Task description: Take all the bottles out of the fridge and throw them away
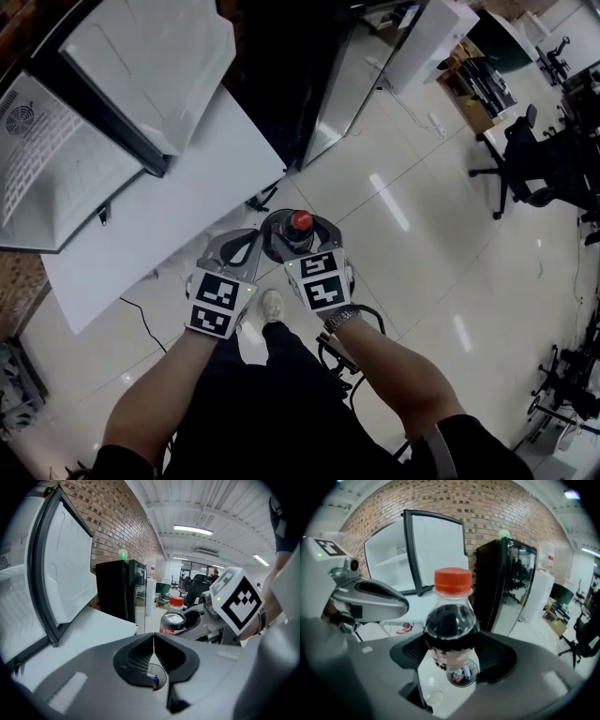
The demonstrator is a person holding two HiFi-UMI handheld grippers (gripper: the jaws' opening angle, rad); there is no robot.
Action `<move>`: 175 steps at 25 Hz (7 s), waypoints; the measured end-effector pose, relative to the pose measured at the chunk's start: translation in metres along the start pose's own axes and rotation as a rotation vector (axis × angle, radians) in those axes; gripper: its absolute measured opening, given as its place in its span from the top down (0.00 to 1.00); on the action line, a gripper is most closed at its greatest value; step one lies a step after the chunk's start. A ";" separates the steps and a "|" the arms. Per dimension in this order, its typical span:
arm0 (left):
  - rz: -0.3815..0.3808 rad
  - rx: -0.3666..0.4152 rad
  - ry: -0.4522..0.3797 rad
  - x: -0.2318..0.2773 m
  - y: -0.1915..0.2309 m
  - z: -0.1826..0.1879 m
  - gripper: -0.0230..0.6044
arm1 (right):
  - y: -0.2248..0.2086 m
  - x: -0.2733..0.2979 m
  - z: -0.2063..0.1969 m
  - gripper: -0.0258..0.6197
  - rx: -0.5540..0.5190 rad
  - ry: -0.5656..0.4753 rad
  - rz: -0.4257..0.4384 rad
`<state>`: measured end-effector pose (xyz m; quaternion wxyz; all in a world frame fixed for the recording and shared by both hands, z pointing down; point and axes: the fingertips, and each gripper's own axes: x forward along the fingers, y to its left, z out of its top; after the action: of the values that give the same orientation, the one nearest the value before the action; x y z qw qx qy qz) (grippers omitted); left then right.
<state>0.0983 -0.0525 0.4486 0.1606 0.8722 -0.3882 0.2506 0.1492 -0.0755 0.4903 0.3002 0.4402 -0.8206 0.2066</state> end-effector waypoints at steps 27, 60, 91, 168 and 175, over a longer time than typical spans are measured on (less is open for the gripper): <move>-0.090 -0.149 0.313 0.110 -0.004 -0.160 0.96 | -0.033 0.167 -0.219 0.48 0.148 0.438 0.054; -0.054 -0.165 0.317 0.109 0.001 -0.175 0.96 | -0.030 0.180 -0.261 0.50 0.162 0.461 0.060; 0.150 -0.163 -0.023 -0.119 0.017 -0.086 0.96 | 0.120 0.002 -0.050 0.87 -0.041 0.053 0.158; 0.456 0.000 -0.434 -0.466 -0.079 -0.034 0.96 | 0.402 -0.303 0.080 0.96 -0.373 -0.539 0.503; 0.458 0.002 -0.429 -0.464 -0.081 -0.033 0.96 | 0.399 -0.303 0.080 0.96 -0.375 -0.543 0.503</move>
<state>-0.1167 0.2920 0.2078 0.0137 0.7952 -0.5994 0.0909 -0.0822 0.2683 0.1972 0.0880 0.2021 -0.9754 -0.0029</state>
